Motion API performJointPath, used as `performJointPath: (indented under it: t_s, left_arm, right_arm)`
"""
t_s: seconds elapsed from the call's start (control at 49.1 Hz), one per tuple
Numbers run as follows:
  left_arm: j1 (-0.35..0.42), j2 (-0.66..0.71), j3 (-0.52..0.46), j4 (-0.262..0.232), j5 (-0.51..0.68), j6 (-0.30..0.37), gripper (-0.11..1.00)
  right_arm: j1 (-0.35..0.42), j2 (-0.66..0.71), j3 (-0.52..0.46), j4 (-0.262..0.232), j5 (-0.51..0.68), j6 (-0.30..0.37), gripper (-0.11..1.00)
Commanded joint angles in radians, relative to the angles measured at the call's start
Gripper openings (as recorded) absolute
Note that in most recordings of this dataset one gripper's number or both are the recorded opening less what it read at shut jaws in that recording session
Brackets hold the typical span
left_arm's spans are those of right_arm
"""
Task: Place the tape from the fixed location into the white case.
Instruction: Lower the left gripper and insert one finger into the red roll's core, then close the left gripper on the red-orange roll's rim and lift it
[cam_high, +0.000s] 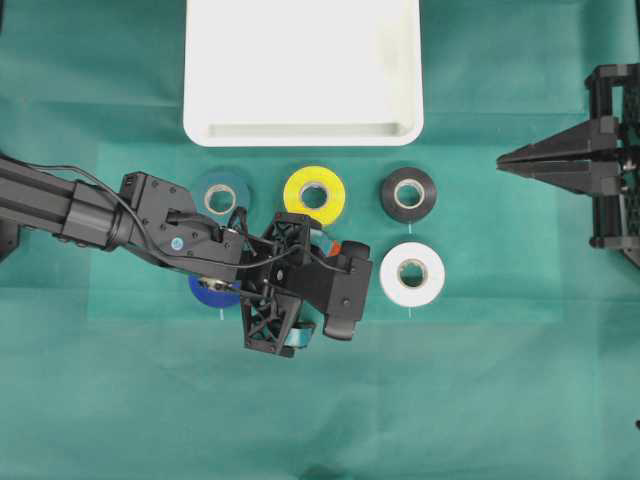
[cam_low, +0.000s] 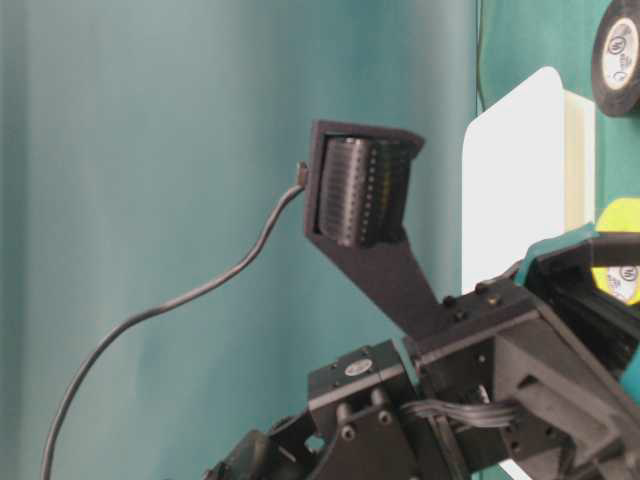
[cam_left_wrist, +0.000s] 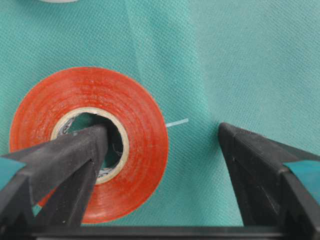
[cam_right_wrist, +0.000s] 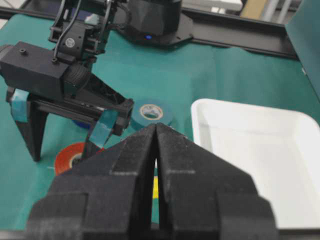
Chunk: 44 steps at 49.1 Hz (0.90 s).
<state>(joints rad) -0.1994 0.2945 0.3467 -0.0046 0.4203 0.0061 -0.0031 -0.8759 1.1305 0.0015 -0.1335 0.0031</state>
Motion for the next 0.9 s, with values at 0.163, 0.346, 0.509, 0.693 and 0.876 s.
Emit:
performJointPath:
  t_s: [0.163,0.346,0.509,0.693,0.876]
  left_arm:
    - [0.006,-0.014,-0.011,0.002,0.000,-0.003,0.95]
    - [0.009,-0.015,-0.012,0.002,0.002,0.000,0.68]
    - [0.009,-0.017,-0.014,0.002,0.005,0.002,0.30]
    - [0.009,-0.017,-0.015,0.003,0.006,0.002,0.27]
    - [0.009,-0.018,-0.018,0.003,0.008,0.003,0.27]
  right_arm:
    - [-0.002,0.006,-0.014,-0.002,-0.008,0.000,0.00]
    - [-0.002,0.011,-0.014,-0.002,-0.008,0.000,0.00]
    - [-0.002,0.011,-0.014,-0.002,-0.008,0.000,0.00]
    - [-0.002,0.011,-0.014,-0.002,-0.009,0.000,0.00]
    - [0.000,0.011,-0.015,-0.002,-0.009,0.000,0.00]
